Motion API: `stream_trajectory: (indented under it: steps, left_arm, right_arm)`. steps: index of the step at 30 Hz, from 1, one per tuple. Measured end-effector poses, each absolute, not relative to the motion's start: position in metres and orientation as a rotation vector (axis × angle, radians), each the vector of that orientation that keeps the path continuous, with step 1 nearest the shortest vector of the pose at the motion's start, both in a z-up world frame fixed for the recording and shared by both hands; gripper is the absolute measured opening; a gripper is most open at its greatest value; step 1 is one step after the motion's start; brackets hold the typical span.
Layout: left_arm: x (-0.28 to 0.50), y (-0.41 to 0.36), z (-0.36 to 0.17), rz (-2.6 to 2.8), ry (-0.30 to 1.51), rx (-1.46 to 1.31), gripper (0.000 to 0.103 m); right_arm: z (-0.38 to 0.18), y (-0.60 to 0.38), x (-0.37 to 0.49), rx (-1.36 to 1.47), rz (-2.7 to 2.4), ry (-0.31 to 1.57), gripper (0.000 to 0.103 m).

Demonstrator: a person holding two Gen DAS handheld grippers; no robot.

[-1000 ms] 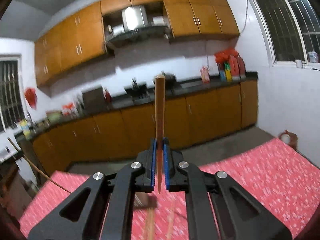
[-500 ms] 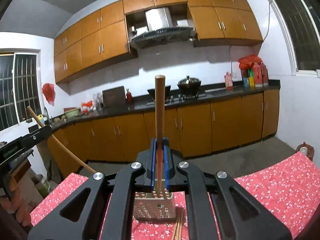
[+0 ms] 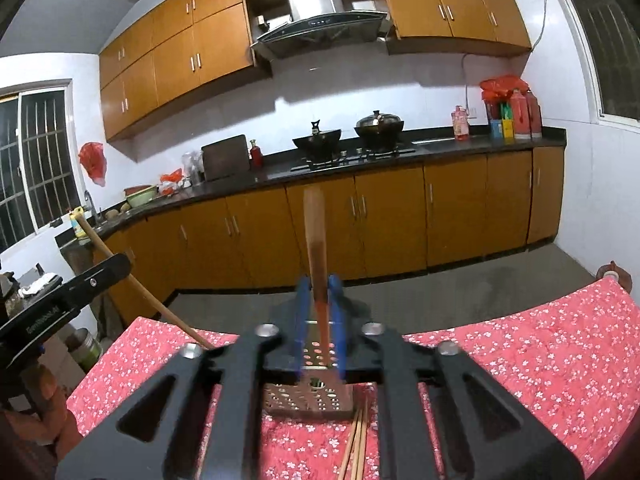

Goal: Organize utensils
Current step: 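Open both grippers to drop the chopsticks into the holder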

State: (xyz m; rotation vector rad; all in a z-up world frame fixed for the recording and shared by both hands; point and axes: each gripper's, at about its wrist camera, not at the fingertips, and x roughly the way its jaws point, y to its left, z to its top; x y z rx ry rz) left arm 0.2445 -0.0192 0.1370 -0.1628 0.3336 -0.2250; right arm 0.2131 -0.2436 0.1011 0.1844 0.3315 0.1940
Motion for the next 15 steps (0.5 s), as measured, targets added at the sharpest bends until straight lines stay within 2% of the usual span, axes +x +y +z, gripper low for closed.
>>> stream_trajectory:
  steps: [2,6,10,15]
  left_arm:
    - [0.239,-0.017,0.139,-0.217,0.321,-0.159,0.020]
    - [0.227,-0.006,0.144,-0.204,0.297,-0.174,0.022]
    - [0.208,0.011,0.144,-0.179,0.282,-0.200,0.028]
    - [0.188,0.036,0.120,-0.105,0.324,-0.190,0.038]
  right_arm:
    - [0.103,-0.246,0.209,0.186,0.182,0.309,0.047]
    - [0.110,-0.254,0.195,0.191,0.169,0.276,0.047]
    - [0.109,-0.267,0.179,0.200,0.129,0.259,0.047]
    - [0.073,-0.291,0.171,0.196,0.040,0.356,0.048]
